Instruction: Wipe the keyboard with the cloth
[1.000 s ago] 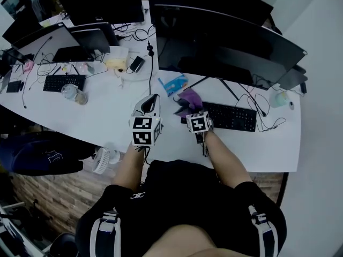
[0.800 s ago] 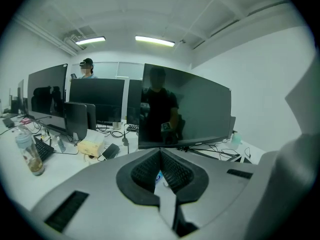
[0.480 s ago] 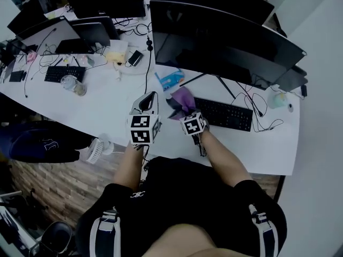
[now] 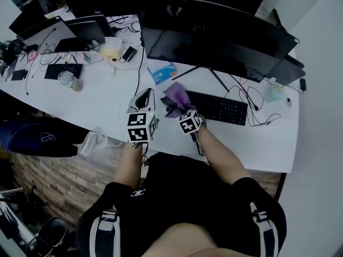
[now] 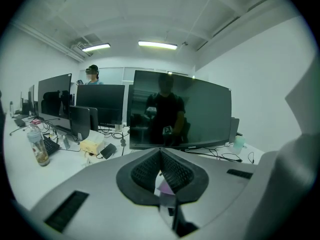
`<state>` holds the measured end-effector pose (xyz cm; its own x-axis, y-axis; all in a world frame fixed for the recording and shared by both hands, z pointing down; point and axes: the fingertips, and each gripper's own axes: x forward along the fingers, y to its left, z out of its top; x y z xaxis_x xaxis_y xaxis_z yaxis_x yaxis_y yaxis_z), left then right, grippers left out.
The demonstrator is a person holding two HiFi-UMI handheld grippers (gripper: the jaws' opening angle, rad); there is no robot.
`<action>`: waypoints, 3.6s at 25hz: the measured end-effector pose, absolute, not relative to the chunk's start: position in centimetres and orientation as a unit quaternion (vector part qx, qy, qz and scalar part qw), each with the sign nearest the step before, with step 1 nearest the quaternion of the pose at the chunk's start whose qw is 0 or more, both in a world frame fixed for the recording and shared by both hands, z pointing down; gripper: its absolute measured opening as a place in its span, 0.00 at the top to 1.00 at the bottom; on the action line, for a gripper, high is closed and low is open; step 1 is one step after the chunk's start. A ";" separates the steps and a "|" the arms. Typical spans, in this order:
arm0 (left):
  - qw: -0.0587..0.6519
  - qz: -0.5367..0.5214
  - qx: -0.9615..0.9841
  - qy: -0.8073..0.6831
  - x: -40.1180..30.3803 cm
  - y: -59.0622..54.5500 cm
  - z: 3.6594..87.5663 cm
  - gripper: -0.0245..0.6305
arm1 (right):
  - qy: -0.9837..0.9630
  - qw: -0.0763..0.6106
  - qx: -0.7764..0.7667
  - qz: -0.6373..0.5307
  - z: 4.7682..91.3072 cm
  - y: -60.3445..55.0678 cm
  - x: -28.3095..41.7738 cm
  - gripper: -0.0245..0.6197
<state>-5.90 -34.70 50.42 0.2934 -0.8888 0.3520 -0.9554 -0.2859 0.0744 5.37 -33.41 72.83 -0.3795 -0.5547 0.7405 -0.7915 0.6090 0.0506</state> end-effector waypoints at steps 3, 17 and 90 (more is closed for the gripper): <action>0.144 0.121 0.790 -0.584 -4.7 -33.8 50.6 0.95 | -0.811 0.378 0.416 0.162 72.8 -32.5 7.4 0.82; 0.148 0.127 0.808 -0.556 1.2 -33.5 51.4 0.95 | -0.797 0.357 0.448 0.191 72.9 -31.6 14.1 0.82; 0.114 0.179 0.842 -0.496 17.2 -30.9 52.0 0.95 | -0.663 0.324 0.620 0.266 72.2 -33.0 43.1 0.82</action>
<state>17.21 -30.88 52.01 0.4436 -0.7947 0.4143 -0.8765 -0.4812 0.0154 43.05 -33.03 72.23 -0.0198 -0.6497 0.7599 -0.9948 0.0885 0.0498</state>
